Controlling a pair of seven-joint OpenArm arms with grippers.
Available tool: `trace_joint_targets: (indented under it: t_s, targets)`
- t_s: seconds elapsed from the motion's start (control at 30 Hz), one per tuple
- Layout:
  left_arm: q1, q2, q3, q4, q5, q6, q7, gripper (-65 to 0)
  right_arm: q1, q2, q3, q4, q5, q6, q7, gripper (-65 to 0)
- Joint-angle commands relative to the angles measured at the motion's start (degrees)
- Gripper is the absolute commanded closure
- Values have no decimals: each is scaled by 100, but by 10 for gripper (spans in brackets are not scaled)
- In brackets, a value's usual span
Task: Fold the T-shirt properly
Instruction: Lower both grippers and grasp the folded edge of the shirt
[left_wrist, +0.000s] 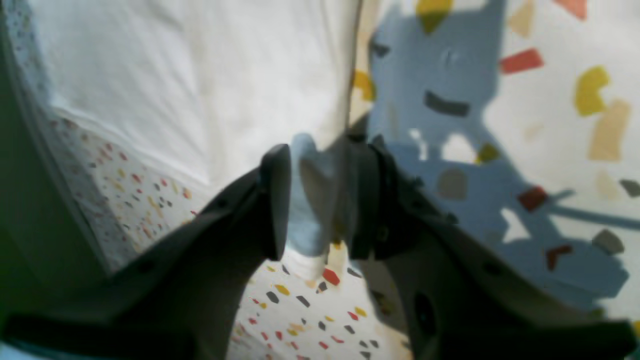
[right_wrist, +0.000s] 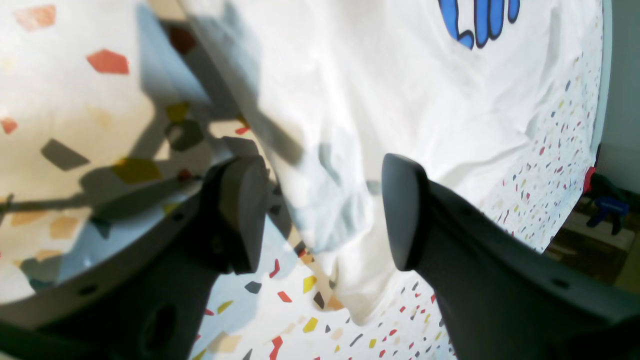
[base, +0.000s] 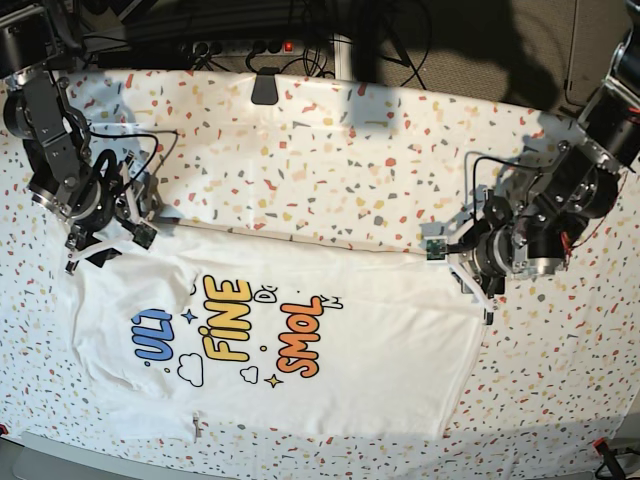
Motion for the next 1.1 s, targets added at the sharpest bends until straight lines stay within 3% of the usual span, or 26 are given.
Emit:
trace_joint_targets:
  t_s: [0.0,0.2,0.4,0.53,0.6,0.77,0.87,0.97,1.07]
  targets:
    - [-162,-48,-63,57,66,81,-11,-180,103,109,68,79,7,-92,28,-360]
    - [-160,-48,-63,-35,247,81,11,-164,103,107,68,79,7,-94,28,-360]
    - [-127,-35,-63,-164,367,96,225,-90,103,94,68,79,9,-428,31,-360]
    - [-129,-33,-63,-164,365,96,114,-59,103,94,68,79,55,-448,28,-360]
    - [-127,-33,-63,-164,363,98,-7,-3,103,94,68,79,55,-450,28,-360]
    - [-127,-35,-63,-164,363,98,103,0,103,94,68,79,509,-728,-160,-360]
    - [-127,-33,-63,-164,363,98,142,0,105,96,68,79,452,-776,-284,-360]
    - [-127,-33,-63,-164,363,98,140,0,103,96,68,79,457,-549,-280,-360]
    - [-129,-33,-63,-164,363,98,142,0,103,96,68,79,459,114,-264,-360]
